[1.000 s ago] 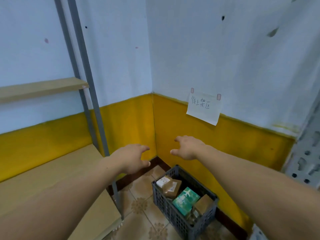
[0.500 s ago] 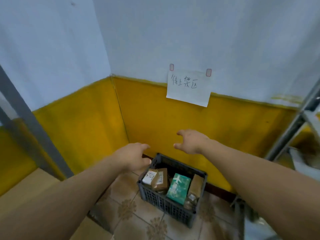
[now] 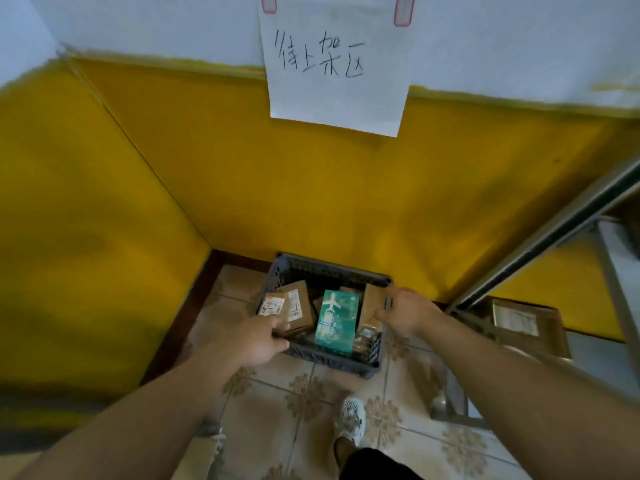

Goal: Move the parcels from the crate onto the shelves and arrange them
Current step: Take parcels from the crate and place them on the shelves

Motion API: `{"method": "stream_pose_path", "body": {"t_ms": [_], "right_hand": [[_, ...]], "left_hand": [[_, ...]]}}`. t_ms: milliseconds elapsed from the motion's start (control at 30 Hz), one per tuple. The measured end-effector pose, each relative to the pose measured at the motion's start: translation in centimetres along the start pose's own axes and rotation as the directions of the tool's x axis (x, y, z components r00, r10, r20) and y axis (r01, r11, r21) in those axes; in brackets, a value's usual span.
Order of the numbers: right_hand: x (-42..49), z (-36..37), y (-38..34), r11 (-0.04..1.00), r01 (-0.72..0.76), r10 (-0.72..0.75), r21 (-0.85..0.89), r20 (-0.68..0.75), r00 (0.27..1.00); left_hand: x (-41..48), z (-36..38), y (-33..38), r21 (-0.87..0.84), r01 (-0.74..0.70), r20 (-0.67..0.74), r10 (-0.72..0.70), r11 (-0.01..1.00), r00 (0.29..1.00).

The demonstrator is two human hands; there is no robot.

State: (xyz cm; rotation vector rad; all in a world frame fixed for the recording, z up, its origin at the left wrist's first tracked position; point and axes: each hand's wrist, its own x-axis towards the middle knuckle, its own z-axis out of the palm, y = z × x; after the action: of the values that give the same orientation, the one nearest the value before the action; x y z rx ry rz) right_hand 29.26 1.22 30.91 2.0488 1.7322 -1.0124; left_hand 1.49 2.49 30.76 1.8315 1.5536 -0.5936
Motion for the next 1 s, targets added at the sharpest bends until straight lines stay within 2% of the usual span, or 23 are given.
{"method": "stream_pose_path", "body": {"t_ms": [133,300,367,567,700,800,900,1000], "right_hand": [[6.5,1.7,0.7,0.998,-0.030,0.025,0.054,0.092,0.995],[15.8,5.4,0.4,0.975,-0.098,0.070,0.199,0.142,0.987],[19.7,7.9,0.3,0.976,-0.100,0.067,0.194,0.168,0.983],[31.8,16.5,0.6,0.988,-0.090,0.064,0.127,0.199,0.978],[38.4,21.1,0.8,0.996,-0.069,0.062,0.061,0.099,0.993],[41.8,23.5,1.5,0.993,-0.094,0.092,-0.075,-0.029,0.995],[43.1,25.1,2.1,0.970,-0.219,0.217,-0.106,-0.031,0.976],[43.1,25.8,1.9,0.967,-0.222,0.218,-0.123,-0.046,0.975]], "left_hand": [[6.4,1.2,-1.6,-0.047,0.051,0.081,-0.047,0.998,0.996],[16.3,3.5,-4.5,-0.092,0.104,0.183,-0.086,0.990,0.979],[20.5,4.9,-5.7,-0.122,0.116,0.194,-0.091,0.986,0.977],[33.5,10.8,-10.9,-0.137,0.184,0.065,-0.177,0.973,0.982],[40.6,15.2,-14.7,-0.153,0.210,-0.026,-0.216,0.966,0.976],[43.4,18.2,-16.0,-0.116,0.270,-0.098,-0.281,0.956,0.955],[44.2,20.2,-15.6,-0.058,0.304,-0.156,-0.309,0.951,0.938],[44.0,20.6,-14.9,-0.139,0.300,-0.203,-0.323,0.944,0.924]]}}
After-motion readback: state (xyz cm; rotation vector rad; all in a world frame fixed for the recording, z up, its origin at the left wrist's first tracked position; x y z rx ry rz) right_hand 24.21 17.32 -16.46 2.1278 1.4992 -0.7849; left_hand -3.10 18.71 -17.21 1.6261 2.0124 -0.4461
